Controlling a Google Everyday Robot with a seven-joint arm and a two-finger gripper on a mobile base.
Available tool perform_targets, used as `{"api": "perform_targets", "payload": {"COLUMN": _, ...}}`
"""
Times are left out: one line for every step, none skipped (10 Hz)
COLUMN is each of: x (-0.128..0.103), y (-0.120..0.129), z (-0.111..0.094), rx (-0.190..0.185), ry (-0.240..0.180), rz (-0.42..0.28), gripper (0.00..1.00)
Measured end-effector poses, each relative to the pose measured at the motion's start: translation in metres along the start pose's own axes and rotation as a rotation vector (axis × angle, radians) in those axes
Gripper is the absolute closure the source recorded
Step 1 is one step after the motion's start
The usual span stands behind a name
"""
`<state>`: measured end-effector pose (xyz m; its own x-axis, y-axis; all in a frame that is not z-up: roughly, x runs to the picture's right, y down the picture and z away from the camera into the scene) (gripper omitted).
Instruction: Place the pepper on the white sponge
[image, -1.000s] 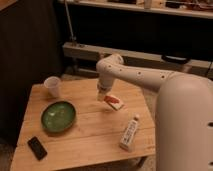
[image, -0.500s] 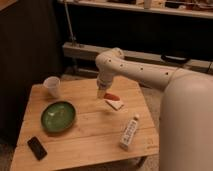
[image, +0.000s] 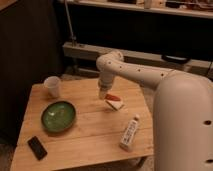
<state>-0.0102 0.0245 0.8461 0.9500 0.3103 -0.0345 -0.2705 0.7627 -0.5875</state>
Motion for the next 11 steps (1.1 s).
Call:
{"api": "perform_targets", "payload": {"x": 0.008, "y": -0.003, "z": 0.003, "rx": -0.003, "ry": 0.001, "rz": 0.012, "gripper": 1.00}}
{"api": "perform_targets", "payload": {"x": 0.010, "y": -0.004, "z": 0.005, "rx": -0.006, "ry": 0.000, "rz": 0.017, "gripper": 1.00}}
{"api": "perform_targets", "payload": {"x": 0.010, "y": -0.005, "z": 0.006, "rx": -0.009, "ry": -0.003, "rz": 0.016, "gripper": 1.00}}
{"api": "perform_targets", "payload": {"x": 0.013, "y": -0.006, "z": 0.008, "rx": -0.013, "ry": -0.009, "rz": 0.017, "gripper": 1.00}}
{"api": "perform_targets", "payload": {"x": 0.017, "y": -0.007, "z": 0.010, "rx": -0.019, "ry": -0.014, "rz": 0.019, "gripper": 1.00}}
{"api": "perform_targets", "payload": {"x": 0.019, "y": -0.009, "z": 0.011, "rx": -0.021, "ry": -0.016, "rz": 0.018, "gripper": 1.00}}
{"api": "perform_targets", "payload": {"x": 0.020, "y": -0.013, "z": 0.013, "rx": -0.024, "ry": -0.017, "rz": 0.014, "gripper": 1.00}}
{"api": "perform_targets", "payload": {"x": 0.020, "y": -0.015, "z": 0.015, "rx": -0.025, "ry": -0.016, "rz": 0.010, "gripper": 1.00}}
{"api": "perform_targets", "payload": {"x": 0.021, "y": -0.017, "z": 0.016, "rx": -0.027, "ry": -0.014, "rz": 0.009, "gripper": 1.00}}
{"api": "perform_targets", "payload": {"x": 0.024, "y": -0.020, "z": 0.018, "rx": -0.027, "ry": -0.009, "rz": 0.008, "gripper": 1.00}}
{"api": "perform_targets", "payload": {"x": 0.026, "y": -0.022, "z": 0.020, "rx": -0.027, "ry": -0.004, "rz": 0.005, "gripper": 1.00}}
